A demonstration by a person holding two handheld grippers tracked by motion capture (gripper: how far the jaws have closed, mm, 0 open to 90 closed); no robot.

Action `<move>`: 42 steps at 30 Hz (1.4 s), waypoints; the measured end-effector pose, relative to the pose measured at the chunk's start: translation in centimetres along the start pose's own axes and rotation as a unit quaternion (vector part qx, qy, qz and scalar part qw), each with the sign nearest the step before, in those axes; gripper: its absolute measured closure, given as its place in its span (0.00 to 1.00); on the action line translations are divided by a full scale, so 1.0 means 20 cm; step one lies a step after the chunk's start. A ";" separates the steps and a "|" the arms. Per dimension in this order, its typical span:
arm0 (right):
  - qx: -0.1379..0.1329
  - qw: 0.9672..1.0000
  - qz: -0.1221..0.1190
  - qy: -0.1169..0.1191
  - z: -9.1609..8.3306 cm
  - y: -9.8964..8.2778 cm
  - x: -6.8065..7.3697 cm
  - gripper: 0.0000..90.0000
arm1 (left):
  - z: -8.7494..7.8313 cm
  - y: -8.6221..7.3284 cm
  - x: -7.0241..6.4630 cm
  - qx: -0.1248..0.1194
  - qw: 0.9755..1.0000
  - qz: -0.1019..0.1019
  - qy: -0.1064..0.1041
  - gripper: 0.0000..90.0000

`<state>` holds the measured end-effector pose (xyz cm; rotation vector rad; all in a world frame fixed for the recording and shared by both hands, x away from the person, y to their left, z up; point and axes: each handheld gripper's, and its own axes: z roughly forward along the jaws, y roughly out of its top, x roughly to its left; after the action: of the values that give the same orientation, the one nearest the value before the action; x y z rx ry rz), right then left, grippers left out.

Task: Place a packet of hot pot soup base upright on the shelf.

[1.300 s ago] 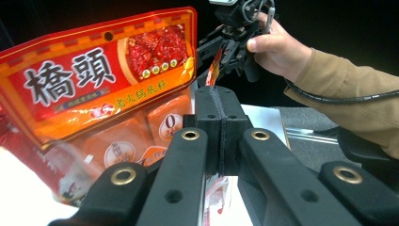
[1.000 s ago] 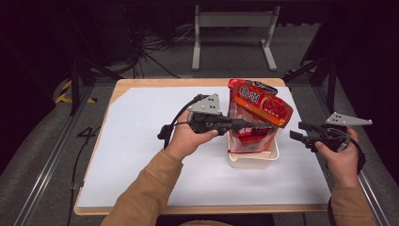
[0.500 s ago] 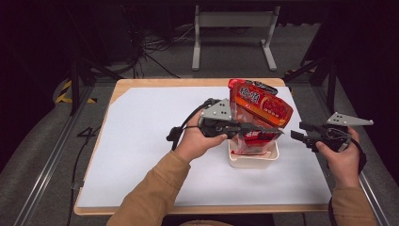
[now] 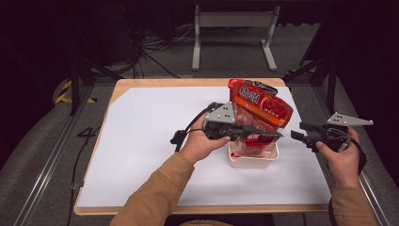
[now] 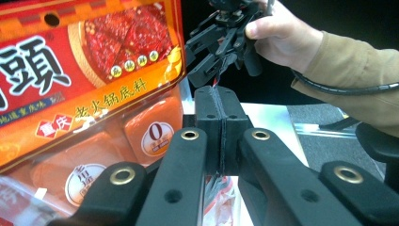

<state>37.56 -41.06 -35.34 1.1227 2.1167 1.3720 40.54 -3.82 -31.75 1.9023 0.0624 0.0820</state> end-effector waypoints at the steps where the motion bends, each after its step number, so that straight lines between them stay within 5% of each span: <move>1: 0.000 1.000 0.000 -0.001 0.00 0.00 0.00 0.43 | 0.00 -0.01 0.00 0.000 1.000 -0.003 0.000 1.00; 26: 0.003 1.000 0.003 0.001 0.02 -0.01 0.00 0.42 | 0.02 -0.14 0.06 0.045 0.998 -0.036 0.027 0.98; 36: 0.004 1.000 0.003 0.000 0.01 -0.01 0.00 0.42 | 0.03 -0.16 0.07 0.047 0.998 -0.045 0.022 0.93; 40: 0.004 1.000 0.003 0.001 0.02 -0.01 0.00 0.41 | 0.03 -0.16 0.06 0.039 0.997 -0.057 0.024 0.77; 42: 0.003 1.000 0.005 0.002 0.02 -0.01 0.00 0.41 | 0.02 -0.16 0.06 0.028 0.997 -0.066 0.034 0.54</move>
<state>37.69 -40.87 -35.58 1.1350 2.1228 1.3748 41.80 -3.10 -34.87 1.9452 0.2381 0.0560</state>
